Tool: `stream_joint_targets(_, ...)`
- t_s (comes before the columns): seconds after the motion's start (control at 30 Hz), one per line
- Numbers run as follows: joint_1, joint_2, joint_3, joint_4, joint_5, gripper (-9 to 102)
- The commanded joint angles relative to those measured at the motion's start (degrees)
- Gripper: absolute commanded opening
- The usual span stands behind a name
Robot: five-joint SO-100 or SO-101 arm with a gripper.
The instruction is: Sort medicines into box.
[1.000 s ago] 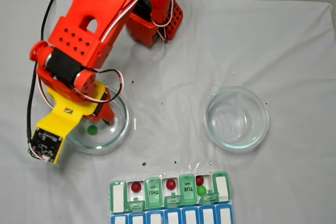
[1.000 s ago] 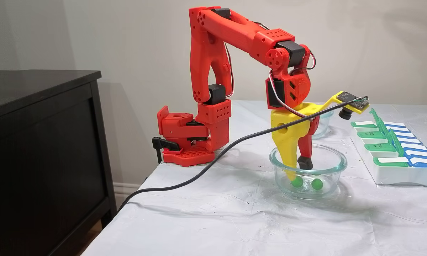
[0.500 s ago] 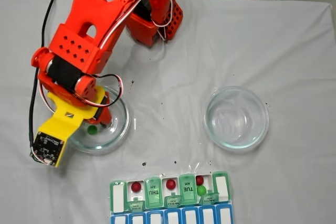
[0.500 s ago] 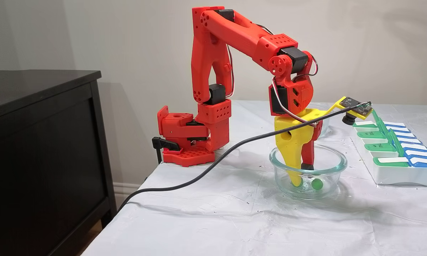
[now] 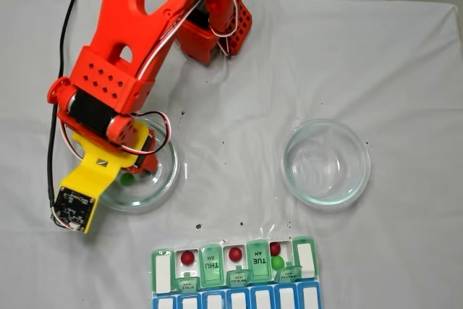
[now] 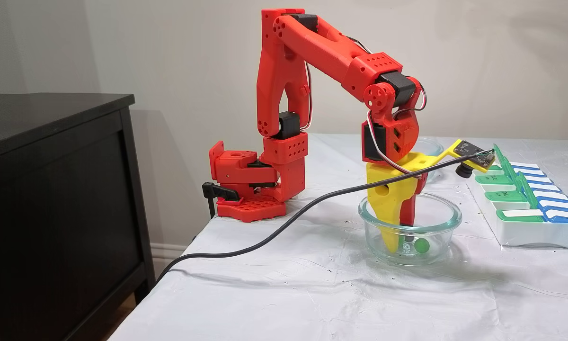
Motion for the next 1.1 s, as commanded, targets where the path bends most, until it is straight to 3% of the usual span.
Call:
stream_joint_targets(0.0,0.7,2.3,-0.4,-0.6,-0.1,21)
stream_joint_targets(0.4,1.1,3.4,0.7,0.5,-0.6,19)
stream_joint_targets(0.8,0.7,4.2,2.3,0.2,0.4,1)
stream_joint_targets(1.07,-0.7,11.5,5.3,2.4,2.8,0)
